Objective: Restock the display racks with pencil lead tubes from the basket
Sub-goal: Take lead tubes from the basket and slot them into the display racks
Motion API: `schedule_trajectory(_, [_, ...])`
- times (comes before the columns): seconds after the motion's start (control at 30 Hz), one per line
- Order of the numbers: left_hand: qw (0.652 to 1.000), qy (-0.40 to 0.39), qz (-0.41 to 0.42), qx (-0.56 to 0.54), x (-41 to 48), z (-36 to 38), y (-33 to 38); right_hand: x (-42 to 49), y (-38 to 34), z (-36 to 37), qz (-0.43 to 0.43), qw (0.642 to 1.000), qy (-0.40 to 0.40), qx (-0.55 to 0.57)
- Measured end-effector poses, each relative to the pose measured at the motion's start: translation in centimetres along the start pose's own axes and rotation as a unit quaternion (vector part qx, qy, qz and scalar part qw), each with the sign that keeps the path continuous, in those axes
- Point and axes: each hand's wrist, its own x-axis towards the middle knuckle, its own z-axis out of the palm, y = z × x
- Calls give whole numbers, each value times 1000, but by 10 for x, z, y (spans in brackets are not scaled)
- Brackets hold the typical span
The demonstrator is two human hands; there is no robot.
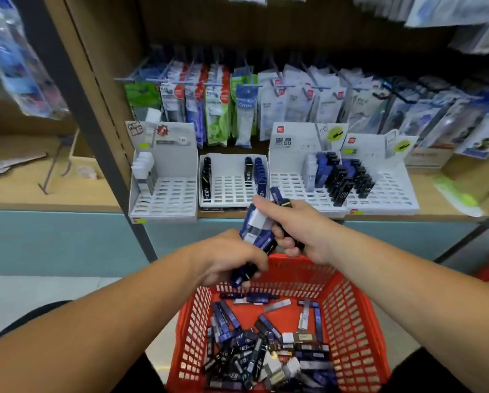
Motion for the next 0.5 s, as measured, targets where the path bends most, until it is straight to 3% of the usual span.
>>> schedule_trajectory(0.3, [999, -25, -13, 18, -9, -38, 21, 8, -22, 13, -68, 994, -50, -63])
schedule_trajectory(0.5, [996, -2, 45, -75, 4, -59, 18, 36, -24, -7, -25, 995, -91, 26])
